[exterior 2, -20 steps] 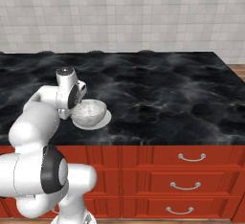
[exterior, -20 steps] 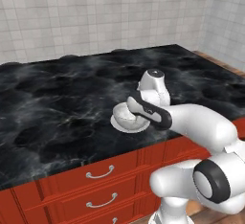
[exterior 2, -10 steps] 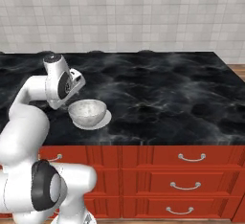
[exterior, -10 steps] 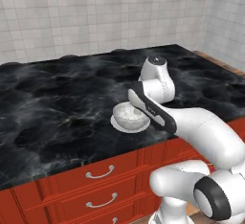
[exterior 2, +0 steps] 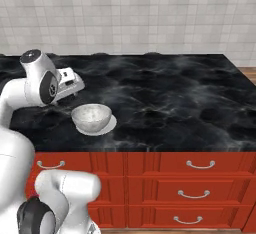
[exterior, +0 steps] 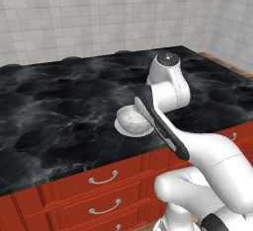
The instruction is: Move the bowls from the cabinet to the plates on the dining table.
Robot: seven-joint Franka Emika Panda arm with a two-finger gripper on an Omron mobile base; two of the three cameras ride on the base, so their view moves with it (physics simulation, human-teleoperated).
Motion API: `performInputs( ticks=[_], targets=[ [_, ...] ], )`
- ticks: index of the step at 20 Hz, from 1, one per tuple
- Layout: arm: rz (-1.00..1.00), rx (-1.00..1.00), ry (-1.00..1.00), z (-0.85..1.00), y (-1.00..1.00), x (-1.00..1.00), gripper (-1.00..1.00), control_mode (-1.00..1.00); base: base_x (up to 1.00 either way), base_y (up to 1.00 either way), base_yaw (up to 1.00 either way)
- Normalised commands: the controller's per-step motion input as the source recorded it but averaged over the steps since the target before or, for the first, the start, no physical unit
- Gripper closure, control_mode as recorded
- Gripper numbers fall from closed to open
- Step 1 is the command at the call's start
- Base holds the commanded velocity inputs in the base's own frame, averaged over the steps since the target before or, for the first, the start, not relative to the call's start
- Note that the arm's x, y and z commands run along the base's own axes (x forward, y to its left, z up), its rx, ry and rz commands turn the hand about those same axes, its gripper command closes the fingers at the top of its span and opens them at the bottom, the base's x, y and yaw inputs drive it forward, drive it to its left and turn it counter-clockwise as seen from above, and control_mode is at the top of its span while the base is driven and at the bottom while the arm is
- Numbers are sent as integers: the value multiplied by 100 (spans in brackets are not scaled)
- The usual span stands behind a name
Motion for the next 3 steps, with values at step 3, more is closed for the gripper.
performInputs(
  ticks=[3],
  targets=[
    [-35,17,-8,35,-10,-59,-100,-100,0,0,0]
  ],
)
